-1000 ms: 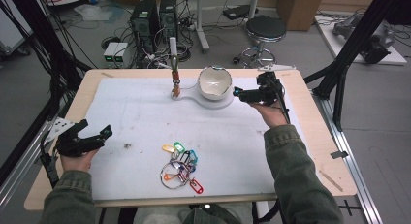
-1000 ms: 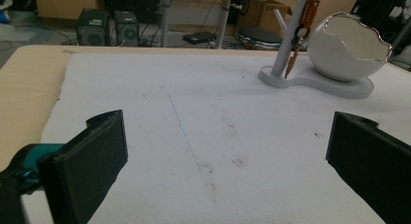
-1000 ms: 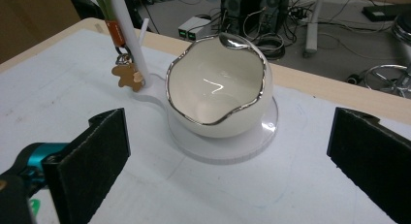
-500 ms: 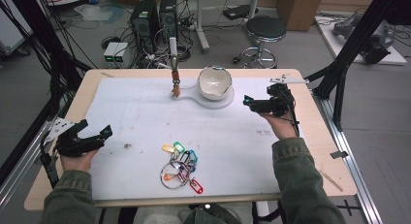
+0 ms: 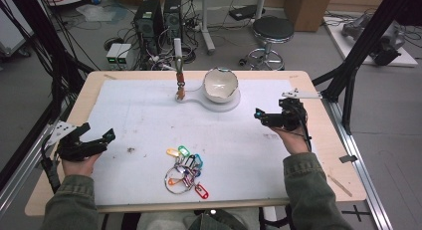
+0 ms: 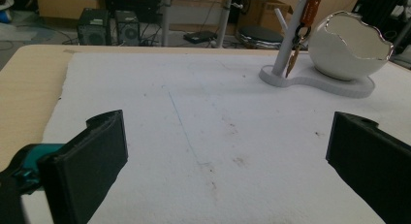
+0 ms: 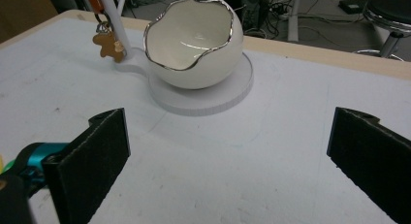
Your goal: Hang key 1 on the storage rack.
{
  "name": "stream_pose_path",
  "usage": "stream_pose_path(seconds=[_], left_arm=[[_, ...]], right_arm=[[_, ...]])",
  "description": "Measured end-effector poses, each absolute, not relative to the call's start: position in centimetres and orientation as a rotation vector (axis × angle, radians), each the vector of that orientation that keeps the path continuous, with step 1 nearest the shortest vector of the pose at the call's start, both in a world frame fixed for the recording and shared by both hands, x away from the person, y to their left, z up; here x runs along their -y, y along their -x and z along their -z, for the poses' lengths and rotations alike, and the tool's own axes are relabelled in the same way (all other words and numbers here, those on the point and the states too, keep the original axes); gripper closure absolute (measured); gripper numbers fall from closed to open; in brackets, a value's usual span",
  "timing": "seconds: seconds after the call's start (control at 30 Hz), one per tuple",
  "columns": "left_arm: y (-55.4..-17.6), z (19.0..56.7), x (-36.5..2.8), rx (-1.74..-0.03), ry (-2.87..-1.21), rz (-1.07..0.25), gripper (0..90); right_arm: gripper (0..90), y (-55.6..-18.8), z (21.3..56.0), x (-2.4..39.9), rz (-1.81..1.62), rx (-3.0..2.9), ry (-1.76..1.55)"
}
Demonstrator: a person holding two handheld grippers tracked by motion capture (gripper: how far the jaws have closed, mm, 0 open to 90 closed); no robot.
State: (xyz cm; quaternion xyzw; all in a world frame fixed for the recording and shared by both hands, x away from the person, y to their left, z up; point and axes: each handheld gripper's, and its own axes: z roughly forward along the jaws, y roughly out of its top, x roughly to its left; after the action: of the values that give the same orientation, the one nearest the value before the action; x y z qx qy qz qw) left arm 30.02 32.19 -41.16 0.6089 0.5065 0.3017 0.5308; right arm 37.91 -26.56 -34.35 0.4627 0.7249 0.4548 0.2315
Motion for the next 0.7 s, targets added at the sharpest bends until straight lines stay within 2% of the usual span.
stream_pose_path(seconds=[0.7], left_arm=[[-30.0, 41.2, -32.2, -1.211, -1.459, -0.721, 1.7]], right_arm=[[0.6, -34.6, 37.9, 27.8, -1.192, -1.957, -1.212]])
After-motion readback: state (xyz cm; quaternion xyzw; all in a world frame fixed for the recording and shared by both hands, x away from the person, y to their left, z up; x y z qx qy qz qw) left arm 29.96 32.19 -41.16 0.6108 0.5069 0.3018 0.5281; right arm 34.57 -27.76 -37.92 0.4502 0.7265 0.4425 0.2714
